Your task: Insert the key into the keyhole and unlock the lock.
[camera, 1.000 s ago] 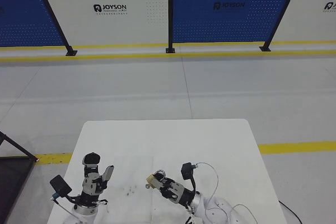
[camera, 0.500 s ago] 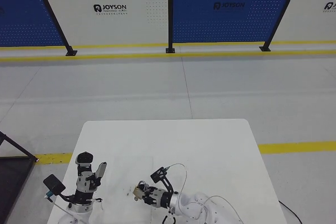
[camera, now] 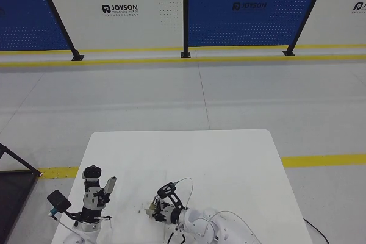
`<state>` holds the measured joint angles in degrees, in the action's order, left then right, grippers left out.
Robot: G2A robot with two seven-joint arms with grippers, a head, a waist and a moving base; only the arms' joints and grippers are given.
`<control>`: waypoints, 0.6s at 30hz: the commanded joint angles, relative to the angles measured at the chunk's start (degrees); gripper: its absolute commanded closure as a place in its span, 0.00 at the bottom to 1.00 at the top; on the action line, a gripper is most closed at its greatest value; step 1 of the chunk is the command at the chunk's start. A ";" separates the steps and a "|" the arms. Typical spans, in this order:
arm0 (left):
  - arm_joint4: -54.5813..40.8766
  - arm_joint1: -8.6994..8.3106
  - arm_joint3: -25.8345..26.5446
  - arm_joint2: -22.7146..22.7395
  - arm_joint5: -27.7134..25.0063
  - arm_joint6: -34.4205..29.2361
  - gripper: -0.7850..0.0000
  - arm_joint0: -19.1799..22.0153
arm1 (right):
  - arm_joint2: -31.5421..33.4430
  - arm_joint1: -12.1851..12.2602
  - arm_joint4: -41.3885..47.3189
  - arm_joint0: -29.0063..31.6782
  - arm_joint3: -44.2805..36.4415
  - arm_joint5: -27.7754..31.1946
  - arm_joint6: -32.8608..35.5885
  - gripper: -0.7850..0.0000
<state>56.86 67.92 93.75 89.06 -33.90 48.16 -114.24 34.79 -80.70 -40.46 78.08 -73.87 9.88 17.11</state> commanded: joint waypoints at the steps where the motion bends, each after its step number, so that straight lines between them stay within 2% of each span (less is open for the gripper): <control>1: 0.00 0.00 0.00 0.00 0.00 0.00 0.00 0.00 | 0.74 0.64 -2.05 1.10 -2.27 -0.59 -0.14 0.00; 9: 0.00 0.00 0.00 0.00 0.00 0.00 0.00 0.00 | 7.29 4.67 -11.06 8.69 -16.43 -0.78 -0.77 0.00; 12: 0.00 0.00 0.00 0.00 0.00 0.00 0.00 0.00 | 12.37 7.07 -15.84 14.71 -24.97 1.21 -2.54 0.00; 18: 0.00 0.00 0.00 0.00 0.00 0.00 0.00 0.00 | 24.17 11.36 -19.80 30.11 -42.84 9.85 -8.20 0.00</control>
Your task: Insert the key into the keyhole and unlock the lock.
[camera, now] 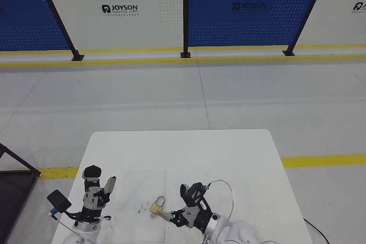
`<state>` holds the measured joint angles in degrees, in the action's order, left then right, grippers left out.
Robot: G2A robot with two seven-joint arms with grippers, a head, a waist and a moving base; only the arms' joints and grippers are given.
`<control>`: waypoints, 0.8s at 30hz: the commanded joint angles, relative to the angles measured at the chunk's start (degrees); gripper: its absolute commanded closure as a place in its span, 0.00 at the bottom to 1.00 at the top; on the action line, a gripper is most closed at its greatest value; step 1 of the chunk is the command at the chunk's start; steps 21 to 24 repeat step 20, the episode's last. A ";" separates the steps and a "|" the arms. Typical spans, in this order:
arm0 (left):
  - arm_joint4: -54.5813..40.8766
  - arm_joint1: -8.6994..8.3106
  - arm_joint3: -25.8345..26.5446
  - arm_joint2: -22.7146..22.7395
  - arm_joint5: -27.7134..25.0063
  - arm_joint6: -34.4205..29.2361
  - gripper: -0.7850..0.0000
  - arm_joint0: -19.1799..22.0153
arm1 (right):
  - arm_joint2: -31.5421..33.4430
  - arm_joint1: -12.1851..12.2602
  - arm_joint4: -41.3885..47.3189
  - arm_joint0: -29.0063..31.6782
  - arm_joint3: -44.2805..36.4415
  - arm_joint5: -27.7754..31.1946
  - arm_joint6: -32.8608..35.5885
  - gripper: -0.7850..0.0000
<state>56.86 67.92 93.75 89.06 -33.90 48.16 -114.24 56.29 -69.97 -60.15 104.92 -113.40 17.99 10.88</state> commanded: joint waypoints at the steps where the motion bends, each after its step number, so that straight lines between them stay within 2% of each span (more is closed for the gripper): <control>1: 0.00 0.00 0.00 0.00 0.00 0.00 0.00 0.00 | 4.74 1.14 -0.50 5.76 -5.30 3.29 -4.65 0.00; 3: 0.00 0.00 0.00 0.00 0.00 0.00 0.00 0.00 | 8.31 2.02 -1.60 10.09 -7.89 6.61 -9.62 0.00; 7: 0.00 0.00 0.00 0.00 0.00 0.00 0.00 0.00 | 9.11 2.18 -1.79 11.14 -8.38 7.60 -11.62 0.00; 24: 0.16 -0.01 0.07 0.02 0.28 -0.40 0.00 0.12 | 9.11 2.16 -1.85 10.56 -8.06 7.00 -10.51 0.00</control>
